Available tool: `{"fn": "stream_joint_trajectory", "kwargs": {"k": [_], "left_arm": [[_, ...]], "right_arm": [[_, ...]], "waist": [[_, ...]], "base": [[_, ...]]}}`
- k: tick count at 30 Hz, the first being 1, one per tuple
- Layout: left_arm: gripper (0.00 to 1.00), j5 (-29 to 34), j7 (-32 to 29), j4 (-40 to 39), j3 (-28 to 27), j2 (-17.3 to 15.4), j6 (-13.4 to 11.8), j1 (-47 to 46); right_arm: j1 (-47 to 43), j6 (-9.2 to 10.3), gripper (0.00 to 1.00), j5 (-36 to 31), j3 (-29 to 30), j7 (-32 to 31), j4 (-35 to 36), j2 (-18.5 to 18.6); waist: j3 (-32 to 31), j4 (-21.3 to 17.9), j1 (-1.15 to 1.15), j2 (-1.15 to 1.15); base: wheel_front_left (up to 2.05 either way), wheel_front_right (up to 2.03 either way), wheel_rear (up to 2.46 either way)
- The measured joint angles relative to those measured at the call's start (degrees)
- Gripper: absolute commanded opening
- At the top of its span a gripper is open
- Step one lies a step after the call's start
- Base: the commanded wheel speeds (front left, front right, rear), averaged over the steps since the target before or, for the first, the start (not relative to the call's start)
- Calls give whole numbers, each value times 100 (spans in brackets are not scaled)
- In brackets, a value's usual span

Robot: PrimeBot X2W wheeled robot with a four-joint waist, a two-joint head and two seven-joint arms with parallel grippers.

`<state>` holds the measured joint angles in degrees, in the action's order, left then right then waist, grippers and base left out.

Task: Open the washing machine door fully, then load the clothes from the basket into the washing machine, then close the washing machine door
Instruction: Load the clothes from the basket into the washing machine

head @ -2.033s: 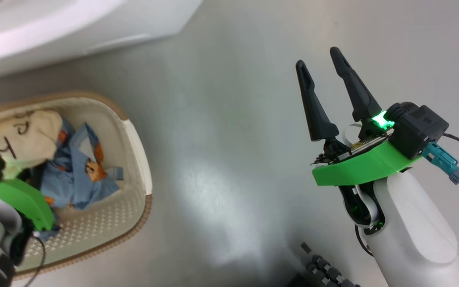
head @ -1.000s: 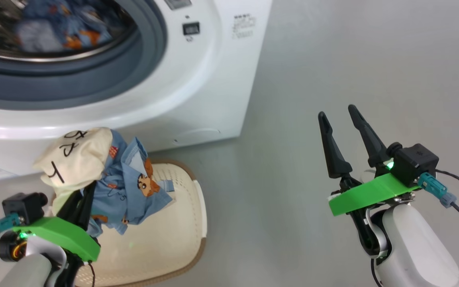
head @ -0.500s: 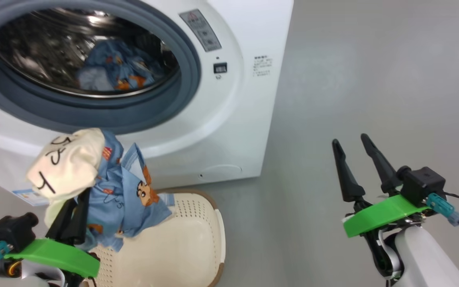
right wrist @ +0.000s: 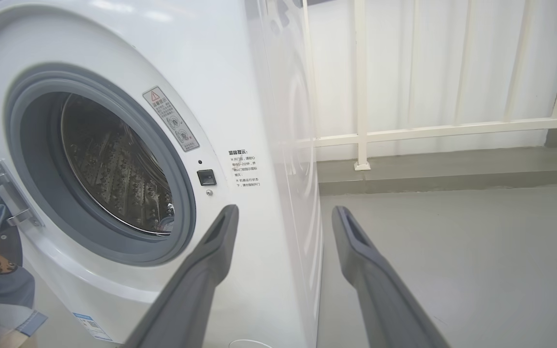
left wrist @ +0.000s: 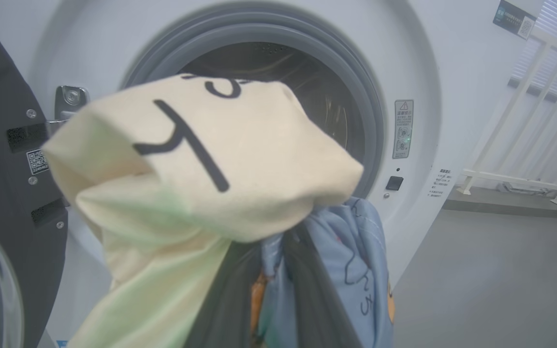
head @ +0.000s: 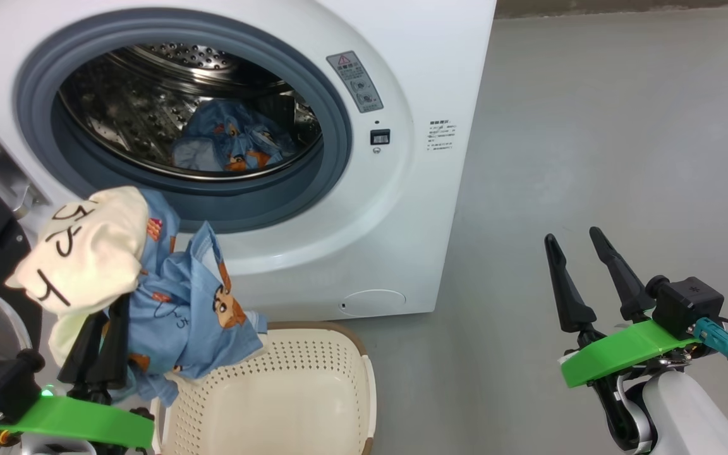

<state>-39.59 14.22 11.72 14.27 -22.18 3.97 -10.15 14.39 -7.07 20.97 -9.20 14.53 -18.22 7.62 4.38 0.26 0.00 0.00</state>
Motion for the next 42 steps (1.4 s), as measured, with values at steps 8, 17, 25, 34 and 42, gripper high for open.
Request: {"fn": "stream_joint_trajectory", "kwargs": {"k": [8,17,25,34,42], "left_arm": [[0,42,0,-353,-4,2,-127,132],[0,42,0,-422,-3,44,-152,189],[0,38,-12,-260,43,79,-93,-32],[0,19,-16,459,164,137,112,-905],[0,13,-10,1354,263,156,264,-1922]], "right_arm": [[0,0,100,25,1,0,15,65],[1,0,100,25,-13,1,23,76],[7,0,100,25,-101,0,24,76],[55,0,100,-16,-160,1,58,8],[315,0,100,-162,-226,1,174,-148]], "waist": [[-20,67,-1,0],[40,46,0,0],[135,-24,-1,0],[425,-198,-1,0],[821,-397,-1,0]], "base": [[0,0,0],[0,0,0],[0,0,0],[0,0,0],[0,0,0]]}}
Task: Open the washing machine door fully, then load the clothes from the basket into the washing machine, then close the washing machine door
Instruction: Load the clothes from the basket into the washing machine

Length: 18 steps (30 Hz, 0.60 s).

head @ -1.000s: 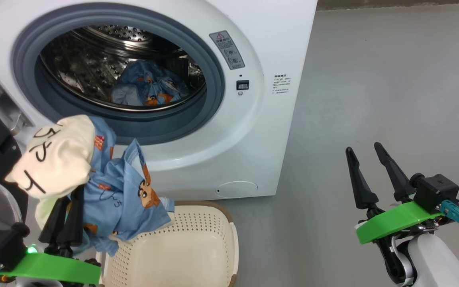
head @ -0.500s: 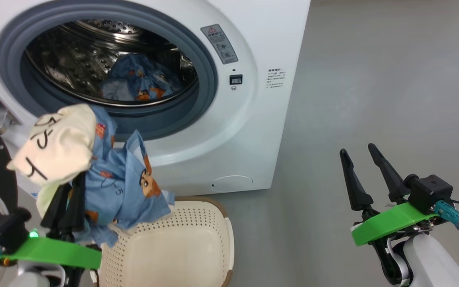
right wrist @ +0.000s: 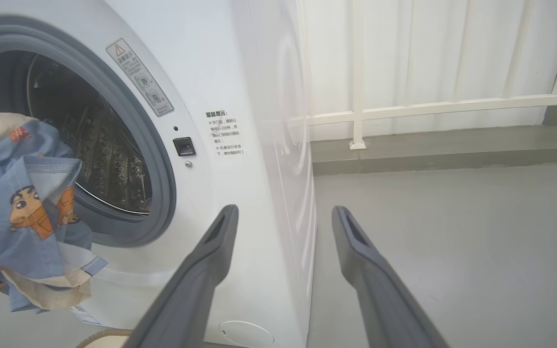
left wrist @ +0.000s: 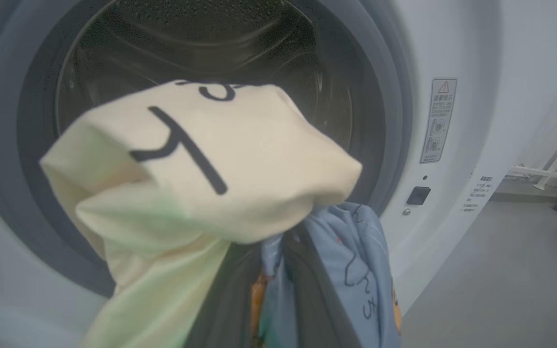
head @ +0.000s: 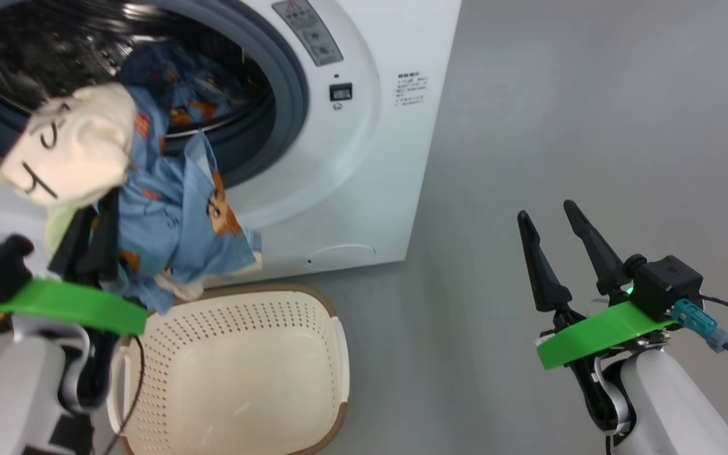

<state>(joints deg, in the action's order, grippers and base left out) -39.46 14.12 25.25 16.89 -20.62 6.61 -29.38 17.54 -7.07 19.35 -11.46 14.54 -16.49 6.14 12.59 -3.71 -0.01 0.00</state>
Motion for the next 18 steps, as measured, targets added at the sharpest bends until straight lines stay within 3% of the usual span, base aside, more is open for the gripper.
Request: {"fn": "stream_joint_trajectory", "kwargs": {"k": [12,18], "left_arm": [[0,-193,9,1144,291,-181,69,-1798],[0,-459,10,1680,691,-423,76,-2525]], "right_arm": [[282,0,100,-283,18,0,179,-204],[439,0,100,-374,0,0,304,-261]], "waist": [[739,-236,-1,0],[1192,-395,-1,0]], "base": [[0,0,0],[0,0,0]]}}
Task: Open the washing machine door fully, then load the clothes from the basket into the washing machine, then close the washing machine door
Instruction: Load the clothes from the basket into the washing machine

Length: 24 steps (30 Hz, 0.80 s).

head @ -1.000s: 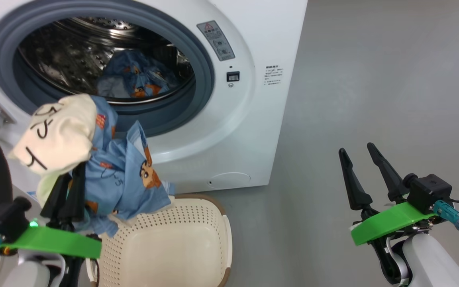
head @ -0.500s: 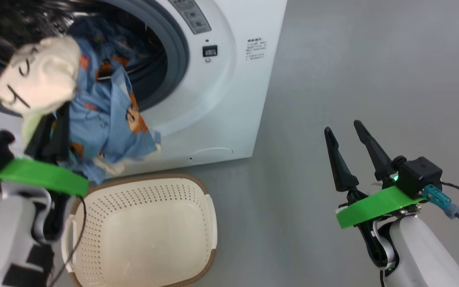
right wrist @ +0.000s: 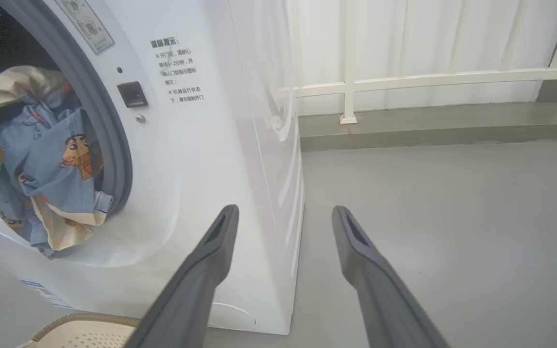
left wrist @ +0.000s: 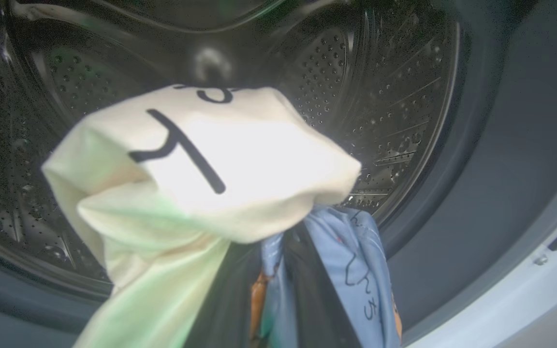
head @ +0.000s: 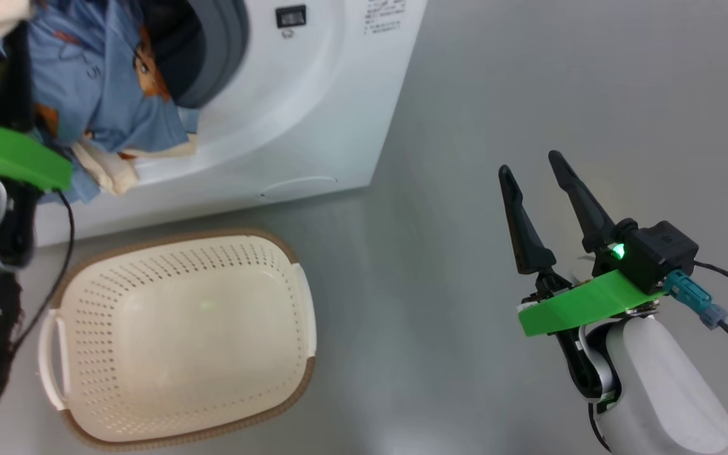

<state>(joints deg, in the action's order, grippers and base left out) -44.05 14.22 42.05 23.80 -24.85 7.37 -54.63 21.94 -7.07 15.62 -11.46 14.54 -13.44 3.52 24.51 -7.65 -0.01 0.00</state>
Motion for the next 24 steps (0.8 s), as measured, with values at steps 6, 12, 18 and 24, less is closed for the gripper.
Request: {"fn": "stream_joint_trajectory", "kwargs": {"k": [6,12,18,24], "left_arm": [[0,-282,1,386,381,-246,1,-649],[0,-422,18,619,778,-608,1,-1287],[0,-434,41,698,999,-839,1,-1896],[0,118,42,-94,-163,-833,1,-2356]], "right_arm": [[38,0,100,-57,8,0,235,-16],[139,0,100,5,-94,0,423,-22],[142,0,100,63,-144,0,512,-27],[196,0,100,62,-148,0,581,-35]], "waist": [[492,-176,0,0],[985,-364,0,0],[1414,-558,1,0],[1692,-738,1,0]], "base": [[0,0,0],[0,0,0],[0,0,0],[0,0,0]]}}
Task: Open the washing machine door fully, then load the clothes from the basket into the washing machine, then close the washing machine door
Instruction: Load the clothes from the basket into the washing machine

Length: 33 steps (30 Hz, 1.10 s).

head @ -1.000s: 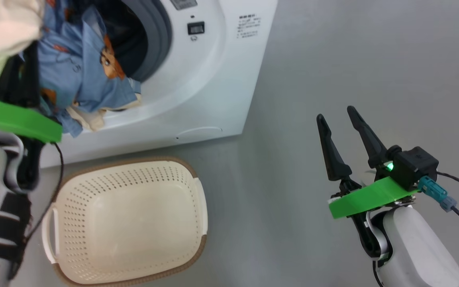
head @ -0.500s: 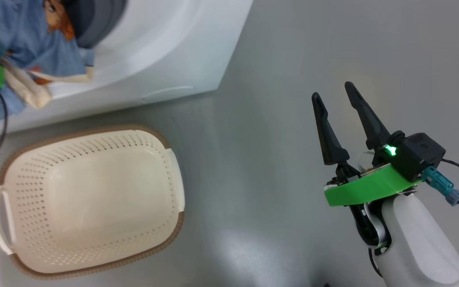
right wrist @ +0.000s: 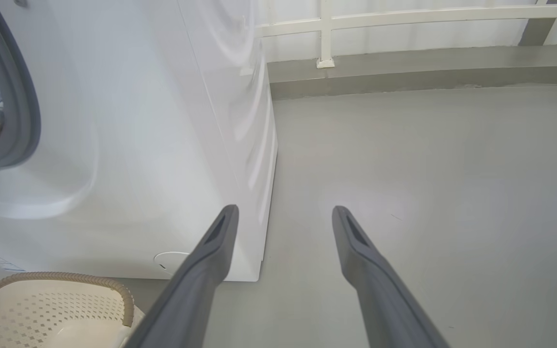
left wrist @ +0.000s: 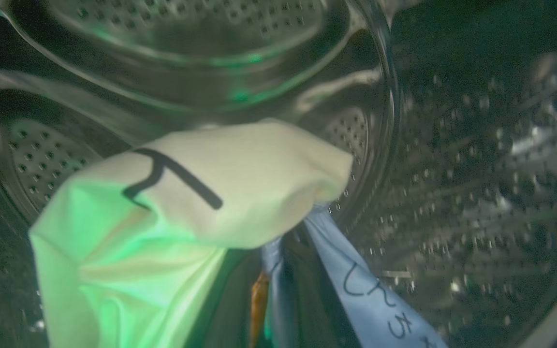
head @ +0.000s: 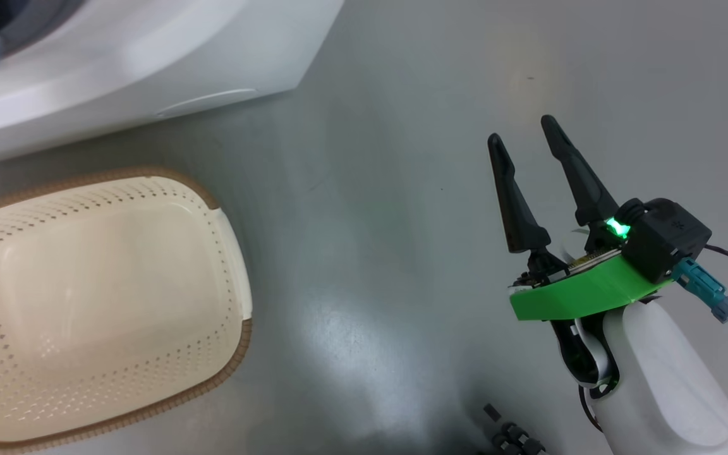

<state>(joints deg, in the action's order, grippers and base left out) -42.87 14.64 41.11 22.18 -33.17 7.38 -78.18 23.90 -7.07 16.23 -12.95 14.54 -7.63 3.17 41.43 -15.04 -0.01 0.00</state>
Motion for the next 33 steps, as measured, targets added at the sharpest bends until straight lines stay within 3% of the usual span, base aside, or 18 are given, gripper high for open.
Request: {"fn": "stream_joint_trajectory", "kwargs": {"k": [3,6,7,8,12,14,17,24,33], "left_arm": [[0,475,8,-533,-978,116,-1,-27],[0,873,7,-795,-1519,334,-1,154],[35,983,7,-801,-1606,415,-1,253],[100,1026,8,-706,-1635,479,-1,352],[100,1015,-35,398,-1239,591,-1,577],[100,1014,-569,1103,-856,628,0,516],[100,990,-967,1527,-567,675,0,383],[100,720,-1038,1775,-96,725,0,302],[100,498,-182,1756,342,721,0,747]], "right_arm": [[57,0,100,0,-2,0,29,-7],[56,0,100,1,-13,0,26,-10],[56,0,100,1,-20,0,22,-10],[56,0,100,1,-27,0,15,-12],[54,0,100,2,-34,0,-47,-15],[53,0,100,2,-37,0,-75,-14],[53,0,100,2,-41,0,-107,-15],[54,0,100,46,-112,0,-204,-15],[54,0,100,46,-87,0,-337,-14]], "waist": [[74,-77,0,0],[90,-125,0,0],[80,-127,0,0],[62,-127,0,0],[-34,-104,1,0],[-108,-74,1,0],[-182,-42,1,0],[-393,6,1,0],[-731,105,1,0]], "base": [[0,0,0],[0,0,0],[0,0,0],[0,0,0],[0,0,0],[0,0,0],[0,0,0],[0,0,0],[0,0,0]]}}
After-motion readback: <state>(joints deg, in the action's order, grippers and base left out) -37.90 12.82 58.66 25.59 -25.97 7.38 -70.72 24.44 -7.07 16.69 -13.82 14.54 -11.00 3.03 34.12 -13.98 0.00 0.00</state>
